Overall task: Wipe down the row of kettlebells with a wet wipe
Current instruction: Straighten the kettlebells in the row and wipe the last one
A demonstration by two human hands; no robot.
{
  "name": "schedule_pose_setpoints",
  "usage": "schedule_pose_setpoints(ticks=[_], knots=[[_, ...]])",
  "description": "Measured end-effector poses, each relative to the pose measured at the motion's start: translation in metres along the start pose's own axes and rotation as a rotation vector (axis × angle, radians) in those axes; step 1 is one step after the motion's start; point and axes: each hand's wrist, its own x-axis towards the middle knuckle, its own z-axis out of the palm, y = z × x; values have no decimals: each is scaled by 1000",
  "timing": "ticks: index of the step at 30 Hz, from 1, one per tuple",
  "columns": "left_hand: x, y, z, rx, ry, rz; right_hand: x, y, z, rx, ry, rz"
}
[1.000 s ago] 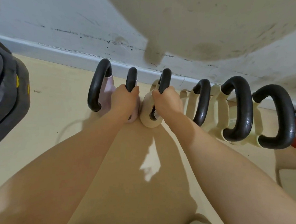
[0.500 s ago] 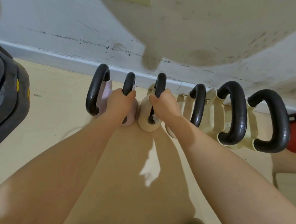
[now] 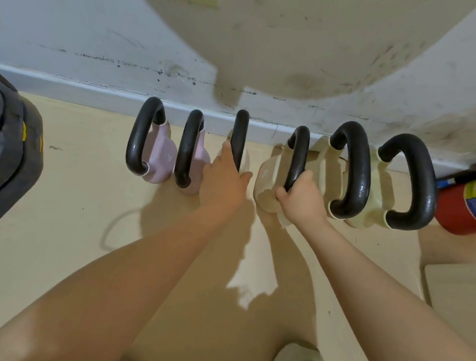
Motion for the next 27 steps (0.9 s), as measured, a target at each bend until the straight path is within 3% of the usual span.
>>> schedule_pose_setpoints(ticks=[9,19,23,25,27], knots=[[-2,-7,-3,-61,-23,-7,3,5,6,92,73,-73],[-7,3,-1,-120,31,-23,0,14,-5,-3,35,-101],[-24,18,8,93,231,274,-18,30,-31,-311,205,-186],[-33,30,20,16,24,321,-22,45,-49,-278,364,-136],[-38,43,36,-99,-303,142,-16,60,-62,-177,431,-11]])
